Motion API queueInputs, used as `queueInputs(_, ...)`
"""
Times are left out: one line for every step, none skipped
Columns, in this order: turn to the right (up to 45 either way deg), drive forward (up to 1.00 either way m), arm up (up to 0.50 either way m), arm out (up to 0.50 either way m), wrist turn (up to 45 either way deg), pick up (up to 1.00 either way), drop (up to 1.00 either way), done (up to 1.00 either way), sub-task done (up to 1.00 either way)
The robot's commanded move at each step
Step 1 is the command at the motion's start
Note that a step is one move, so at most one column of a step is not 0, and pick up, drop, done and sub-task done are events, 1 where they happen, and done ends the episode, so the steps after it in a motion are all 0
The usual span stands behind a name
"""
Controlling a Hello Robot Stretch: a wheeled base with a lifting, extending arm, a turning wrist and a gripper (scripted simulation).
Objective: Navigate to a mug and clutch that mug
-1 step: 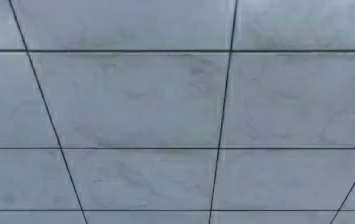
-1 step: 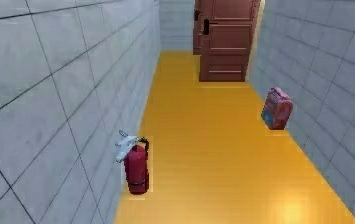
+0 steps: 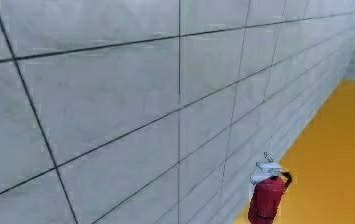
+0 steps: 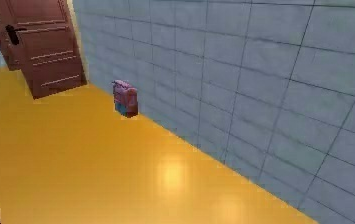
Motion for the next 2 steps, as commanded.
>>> queueInputs(45.0,0.00,0.00,0.00,0.0,0.00,0.00,0.00,0.00)
queueInputs(6.0,0.00,0.00,0.00,0.0,0.00,0.00,0.00,0.00)
